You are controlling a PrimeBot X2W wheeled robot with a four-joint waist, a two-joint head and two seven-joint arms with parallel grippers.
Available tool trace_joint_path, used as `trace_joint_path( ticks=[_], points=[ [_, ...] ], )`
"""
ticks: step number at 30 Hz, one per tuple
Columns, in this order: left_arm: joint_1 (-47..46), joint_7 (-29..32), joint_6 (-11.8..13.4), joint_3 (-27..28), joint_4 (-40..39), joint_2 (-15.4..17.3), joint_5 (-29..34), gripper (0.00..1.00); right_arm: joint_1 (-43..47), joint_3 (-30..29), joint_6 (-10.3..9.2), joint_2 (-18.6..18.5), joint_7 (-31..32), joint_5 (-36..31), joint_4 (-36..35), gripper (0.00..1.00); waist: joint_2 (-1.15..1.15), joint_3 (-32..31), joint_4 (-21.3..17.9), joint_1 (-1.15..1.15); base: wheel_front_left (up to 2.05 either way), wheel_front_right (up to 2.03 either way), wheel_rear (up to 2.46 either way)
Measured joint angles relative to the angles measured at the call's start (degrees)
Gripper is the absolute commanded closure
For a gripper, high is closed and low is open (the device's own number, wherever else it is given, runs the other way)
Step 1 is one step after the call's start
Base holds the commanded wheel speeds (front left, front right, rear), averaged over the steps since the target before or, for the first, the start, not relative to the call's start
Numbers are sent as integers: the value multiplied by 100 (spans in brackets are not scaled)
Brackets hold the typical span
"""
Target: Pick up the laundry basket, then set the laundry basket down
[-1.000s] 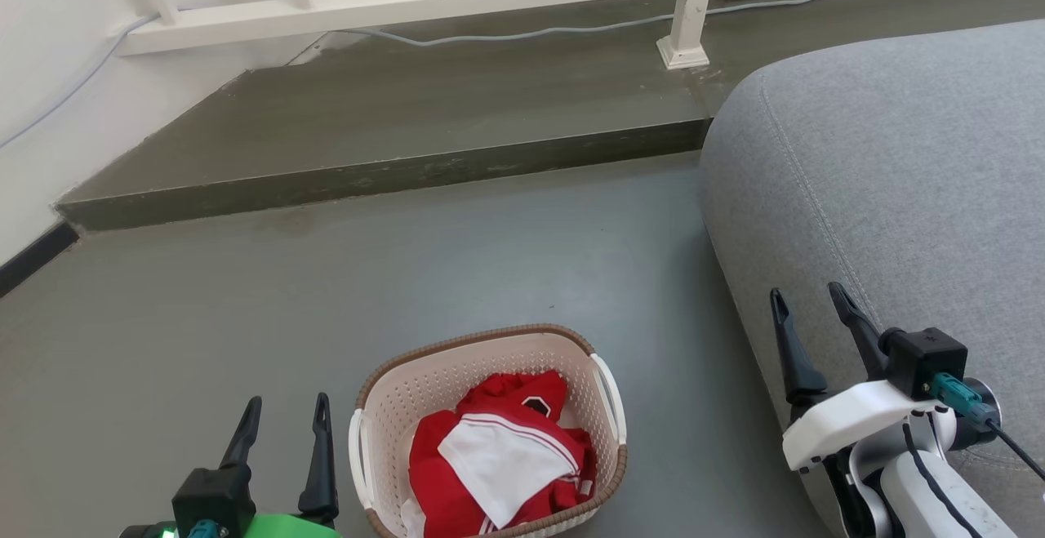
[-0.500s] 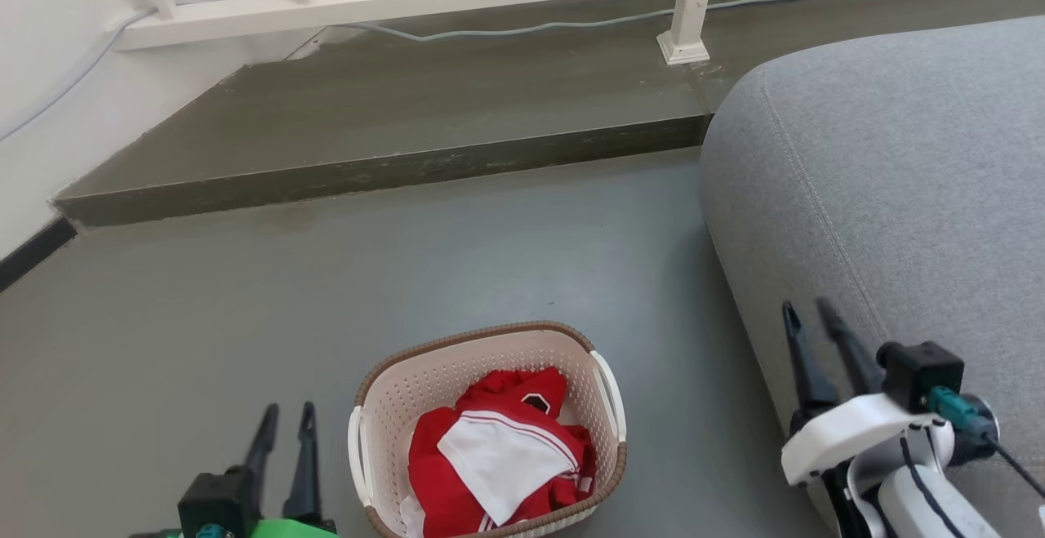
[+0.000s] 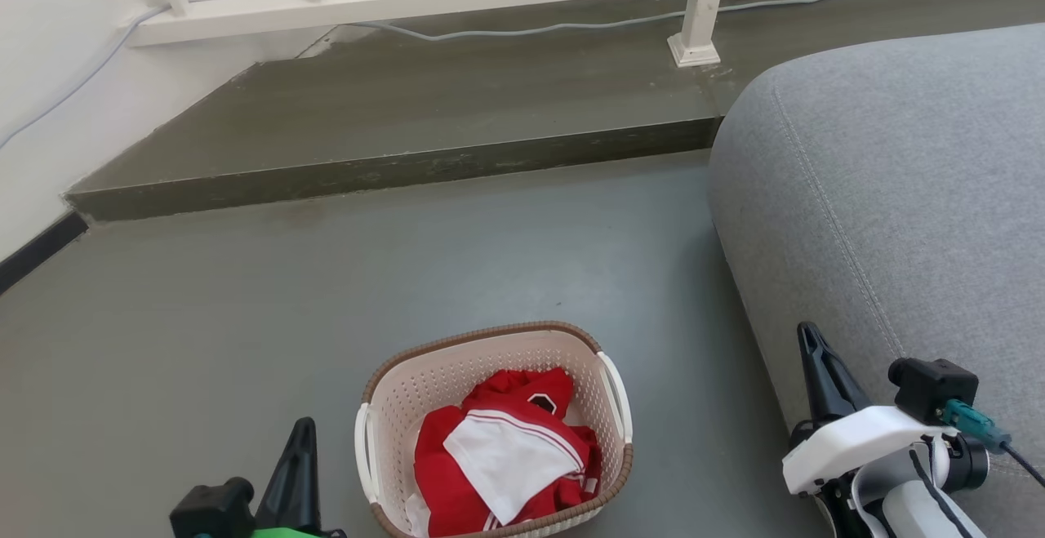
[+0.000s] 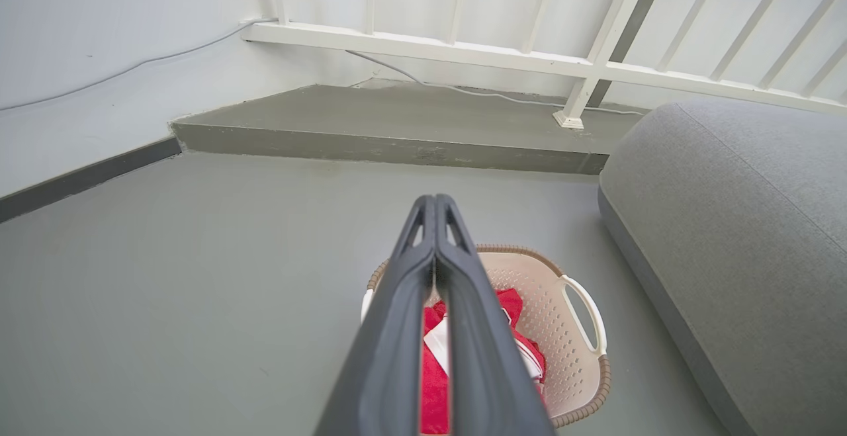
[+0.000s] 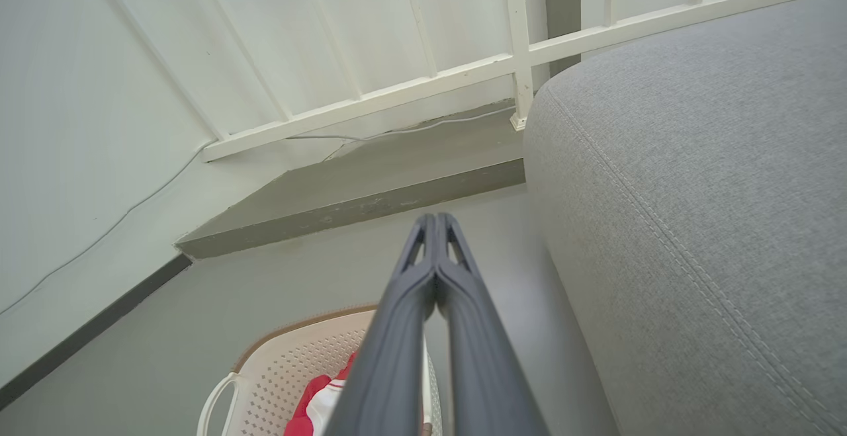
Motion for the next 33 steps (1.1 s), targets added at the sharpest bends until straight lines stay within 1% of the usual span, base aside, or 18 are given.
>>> trace_joint_path(
  ticks=[6, 8, 10, 14, 17, 22, 23, 33],
  points=[
    [-3, 9, -21, 164, -11, -7, -645, 100, -1, -160, 77, 53, 141, 542, -16, 100, 0, -10, 52, 0, 0, 0, 0],
    [-6, 59, -26, 189, -8, -9, -782, 100, -1, -207, 80, 90, 186, 675, -24, 100, 0, -12, 67, 0, 0, 0, 0],
    [-8, 79, -27, 212, -5, -18, -981, 100, -1, -264, 123, 127, 215, 832, -29, 100, 0, -15, 82, 0, 0, 0, 0],
    [-20, 138, -76, 301, 10, -18, -1304, 100, -3, -358, 134, 144, 290, 1120, -38, 100, 0, -21, 112, 0, 0, 0, 0],
    [-27, 187, -78, 341, 26, -13, -1523, 100, -4, -434, 179, 154, 342, 1317, -42, 100, 0, -26, 134, 0, 0, 0, 0],
    [-43, 255, -177, 389, 59, -1, -1946, 100, -7, -553, 237, 162, 460, 1684, -44, 100, 0, -34, 172, 0, 0, 0, 0],
    [-69, 289, -196, 420, 83, 2, -2116, 100, -9, -602, 258, 167, 493, 1848, -43, 100, 0, -37, 187, 0, 0, 0, 0],
    [-248, 410, -323, 546, 231, 24, -2928, 100, -24, -850, 393, 211, 675, 2581, -41, 100, 0, -55, 263, 0, 0, 0, 0]
  ],
)
